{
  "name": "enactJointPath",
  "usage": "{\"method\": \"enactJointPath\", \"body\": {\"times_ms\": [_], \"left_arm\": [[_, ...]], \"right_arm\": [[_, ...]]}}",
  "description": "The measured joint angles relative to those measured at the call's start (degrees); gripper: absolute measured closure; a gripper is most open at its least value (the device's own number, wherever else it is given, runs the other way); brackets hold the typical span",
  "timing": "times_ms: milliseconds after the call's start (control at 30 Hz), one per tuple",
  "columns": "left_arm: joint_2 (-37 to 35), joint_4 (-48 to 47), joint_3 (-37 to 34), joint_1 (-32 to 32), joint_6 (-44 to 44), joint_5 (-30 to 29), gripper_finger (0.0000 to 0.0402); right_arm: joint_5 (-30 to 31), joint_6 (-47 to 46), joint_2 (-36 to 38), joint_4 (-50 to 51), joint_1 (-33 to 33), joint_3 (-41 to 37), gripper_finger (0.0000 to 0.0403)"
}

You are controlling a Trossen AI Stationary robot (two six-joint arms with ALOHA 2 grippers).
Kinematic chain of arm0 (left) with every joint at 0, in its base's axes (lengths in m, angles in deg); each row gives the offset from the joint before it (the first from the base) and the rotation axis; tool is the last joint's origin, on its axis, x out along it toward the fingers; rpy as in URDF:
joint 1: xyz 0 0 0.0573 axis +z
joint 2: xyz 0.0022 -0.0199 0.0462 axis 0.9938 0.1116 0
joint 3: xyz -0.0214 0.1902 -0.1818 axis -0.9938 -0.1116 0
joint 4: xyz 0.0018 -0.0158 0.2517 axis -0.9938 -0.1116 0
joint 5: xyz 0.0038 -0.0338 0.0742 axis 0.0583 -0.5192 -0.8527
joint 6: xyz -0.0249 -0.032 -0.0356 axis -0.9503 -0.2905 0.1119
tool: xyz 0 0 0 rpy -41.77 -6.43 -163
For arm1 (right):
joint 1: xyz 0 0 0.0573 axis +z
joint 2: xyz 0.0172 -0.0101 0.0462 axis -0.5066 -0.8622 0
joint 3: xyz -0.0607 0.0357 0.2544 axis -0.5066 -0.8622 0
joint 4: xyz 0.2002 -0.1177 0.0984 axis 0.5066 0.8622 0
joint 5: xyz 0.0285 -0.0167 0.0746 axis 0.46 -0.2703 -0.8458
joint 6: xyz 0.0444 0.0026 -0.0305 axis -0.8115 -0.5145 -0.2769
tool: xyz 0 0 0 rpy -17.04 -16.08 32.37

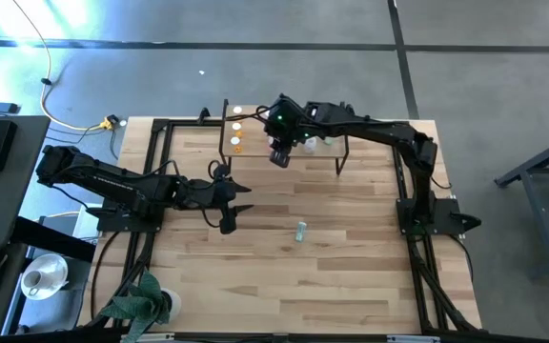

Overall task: Pick and place medicine bottles onto shelf by color
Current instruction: Align the pink pill bottle with the other pink pill bottles on the shelf

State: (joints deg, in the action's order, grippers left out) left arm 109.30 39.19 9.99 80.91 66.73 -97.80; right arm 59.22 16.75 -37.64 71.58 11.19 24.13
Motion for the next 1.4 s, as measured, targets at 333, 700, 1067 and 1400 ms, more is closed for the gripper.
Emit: {"method": "enactJointPath", "body": {"times_ms": [333, 700, 1067, 1400], "left_arm": [[0.00, -0.09, -0.02, 0.00, 0.10, 0.00, 0.0195], [0.00, -0.20, -0.02, 0.00, 0.09, 0.00, 0.0195], [0.00, -0.42, -0.02, 0.00, 0.10, 0.00, 0.0195], [0.00, -0.48, -0.02, 0.00, 0.10, 0.00, 0.0195]], "right_arm": [[-0.03, 0.53, -0.88, -0.49, 0.00, 0.17, 0.0299], [1.05, 0.96, -1.25, 0.13, 0.00, -0.09, 0.0251], [1.22, 1.35, -1.08, -2.11, 0.00, -0.02, 0.0233], [0.27, 2.11, 1.15, -2.62, 0.00, 0.09, 0.0233]]}}
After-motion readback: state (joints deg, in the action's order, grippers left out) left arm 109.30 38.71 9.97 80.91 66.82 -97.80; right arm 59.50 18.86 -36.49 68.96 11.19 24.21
